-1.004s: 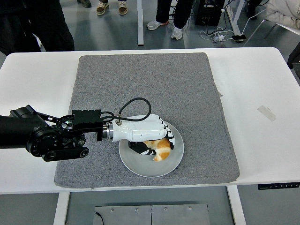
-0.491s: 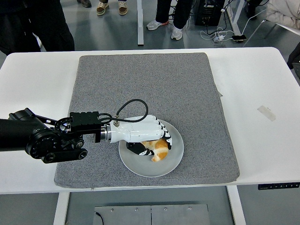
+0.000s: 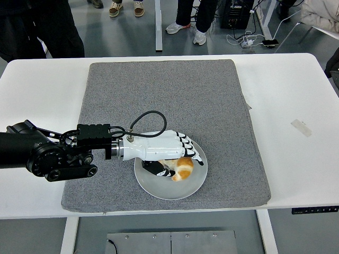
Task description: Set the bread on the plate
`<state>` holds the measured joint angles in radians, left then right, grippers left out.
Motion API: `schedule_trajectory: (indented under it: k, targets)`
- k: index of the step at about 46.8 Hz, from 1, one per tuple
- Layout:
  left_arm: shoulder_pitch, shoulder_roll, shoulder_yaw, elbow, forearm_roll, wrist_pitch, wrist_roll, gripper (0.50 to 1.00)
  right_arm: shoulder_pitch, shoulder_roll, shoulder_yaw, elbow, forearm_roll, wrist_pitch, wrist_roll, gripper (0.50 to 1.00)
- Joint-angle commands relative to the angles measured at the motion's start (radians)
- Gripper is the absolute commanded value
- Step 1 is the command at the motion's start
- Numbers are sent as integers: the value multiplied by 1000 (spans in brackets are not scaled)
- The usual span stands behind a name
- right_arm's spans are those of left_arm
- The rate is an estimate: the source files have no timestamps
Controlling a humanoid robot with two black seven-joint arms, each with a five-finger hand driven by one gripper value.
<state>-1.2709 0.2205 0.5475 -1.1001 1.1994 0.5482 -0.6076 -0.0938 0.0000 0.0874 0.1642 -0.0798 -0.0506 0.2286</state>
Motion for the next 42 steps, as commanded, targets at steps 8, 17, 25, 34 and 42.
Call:
schedule_trajectory:
  k: [8,17,25,34,42]
  targets:
    - [-34,51,9,-49,2,-10,-3,872,0,0,0,0,0,0,0,1000]
    - [-58,95,0,-86,5,-31,-3,874,0,0,0,0,0,0,0,1000]
    - [-62,143,-90,-95,-47,-33,-3,872,0,0,0,0,0,0,0,1000]
    - [-65,200,-250,-95,-219,-47,-3,874,0,0,0,0,0,0,0,1000]
    - [-45,249,-386,-93,-307,-129,-3,874,0,0,0,0,0,0,0,1000]
